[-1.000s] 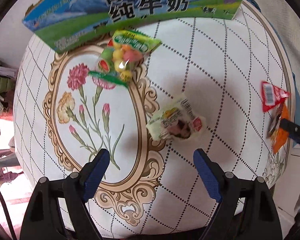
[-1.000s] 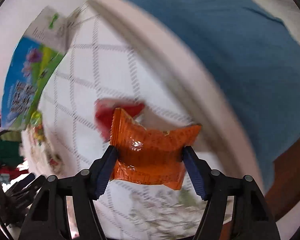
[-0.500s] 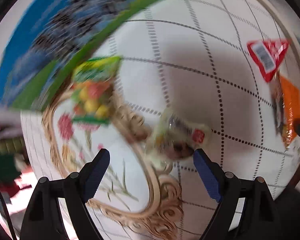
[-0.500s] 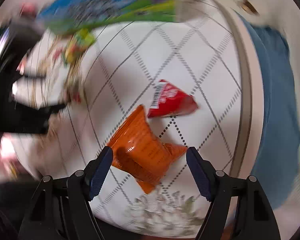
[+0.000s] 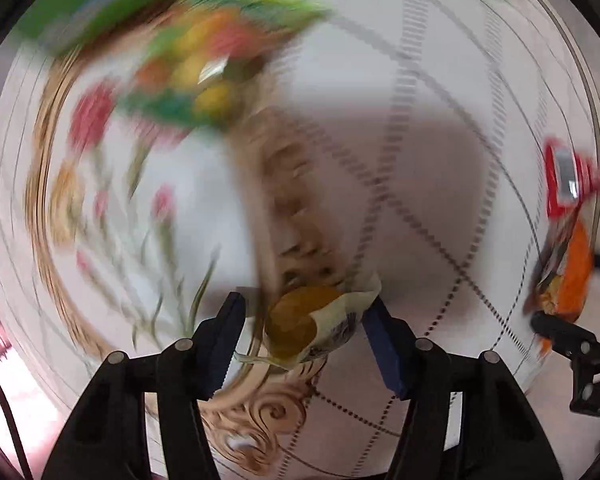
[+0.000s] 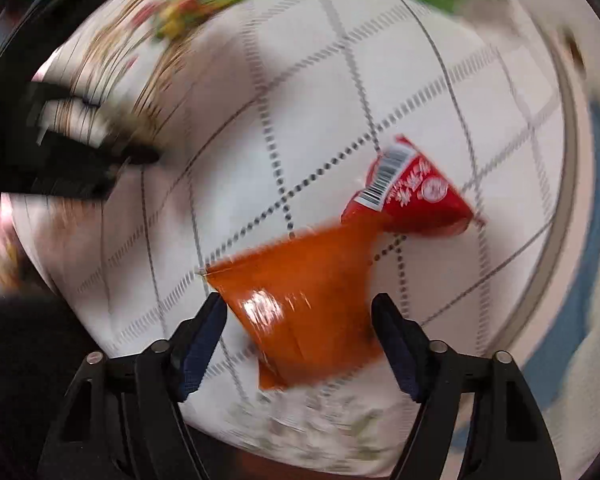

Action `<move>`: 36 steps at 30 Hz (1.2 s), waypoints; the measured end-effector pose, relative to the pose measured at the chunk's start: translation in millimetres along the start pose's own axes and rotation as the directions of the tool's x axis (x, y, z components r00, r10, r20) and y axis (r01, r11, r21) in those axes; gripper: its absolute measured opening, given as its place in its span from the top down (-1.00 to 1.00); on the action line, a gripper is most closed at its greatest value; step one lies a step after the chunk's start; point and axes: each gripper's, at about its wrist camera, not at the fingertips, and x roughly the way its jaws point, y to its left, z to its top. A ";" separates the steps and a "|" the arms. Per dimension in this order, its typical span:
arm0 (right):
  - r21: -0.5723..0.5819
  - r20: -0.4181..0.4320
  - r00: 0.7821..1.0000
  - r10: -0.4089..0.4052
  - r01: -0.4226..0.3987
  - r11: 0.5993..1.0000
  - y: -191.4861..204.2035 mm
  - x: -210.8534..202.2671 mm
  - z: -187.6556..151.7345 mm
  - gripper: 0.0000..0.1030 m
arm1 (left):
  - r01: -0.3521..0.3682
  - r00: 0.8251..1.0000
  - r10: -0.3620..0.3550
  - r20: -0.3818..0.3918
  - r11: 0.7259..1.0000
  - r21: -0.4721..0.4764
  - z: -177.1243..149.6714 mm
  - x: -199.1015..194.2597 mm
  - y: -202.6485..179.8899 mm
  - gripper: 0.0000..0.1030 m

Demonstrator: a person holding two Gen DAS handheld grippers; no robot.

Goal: Organize snacks
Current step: 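Grasp the small clear candy packet with the left tool while the right grasps the orange packet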

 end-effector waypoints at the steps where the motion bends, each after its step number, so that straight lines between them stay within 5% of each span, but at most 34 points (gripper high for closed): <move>1: 0.077 0.010 0.999 0.046 -0.047 0.996 -8.3 1.6 3.5 -0.42 | 0.031 1.000 -0.031 0.001 0.997 -0.068 -6.2 1.2 10.7 -0.13; 4: 0.284 0.077 0.983 0.164 -0.179 0.942 -30.0 1.9 12.2 -0.41 | 0.105 0.994 -0.107 -0.004 0.981 -0.166 -19.4 6.6 25.8 -0.13; 6: 0.324 0.089 0.976 0.197 -0.216 0.921 -35.3 -1.3 15.0 -0.45 | 0.130 0.991 -0.132 0.001 0.975 -0.178 -21.9 9.1 29.7 -0.13; 11: 0.252 0.082 0.988 0.134 -0.151 0.956 -27.4 -16.9 12.1 -0.60 | 0.128 0.992 -0.130 0.000 0.978 -0.164 -12.3 17.5 50.4 -0.17; 16: 0.194 0.048 0.998 0.051 -0.059 0.979 -6.1 1.9 7.5 -0.57 | 0.105 0.994 -0.100 0.041 0.983 -0.149 -9.8 14.1 22.6 -0.07; 18: 0.197 0.069 0.998 -0.002 -0.012 0.980 -1.1 10.1 6.9 -0.17 | 0.130 0.991 -0.122 0.057 0.978 -0.163 -14.8 7.3 26.1 0.21; 19: 0.211 0.091 0.996 -0.009 -0.010 0.977 -0.8 9.5 5.7 -0.17 | 0.142 0.989 -0.134 0.058 0.975 -0.171 -11.8 1.6 29.6 0.21; 30: 0.219 0.232 0.967 0.107 -0.159 0.963 12.0 -46.6 3.9 0.00 | 0.227 0.970 -0.205 0.128 0.956 -0.185 -26.2 -47.2 39.9 0.22; 36: 0.173 0.323 0.929 0.180 -0.244 0.954 19.9 -102.2 27.6 0.00 | 0.323 0.929 -0.281 0.243 0.933 -0.158 -17.6 -114.9 48.9 0.22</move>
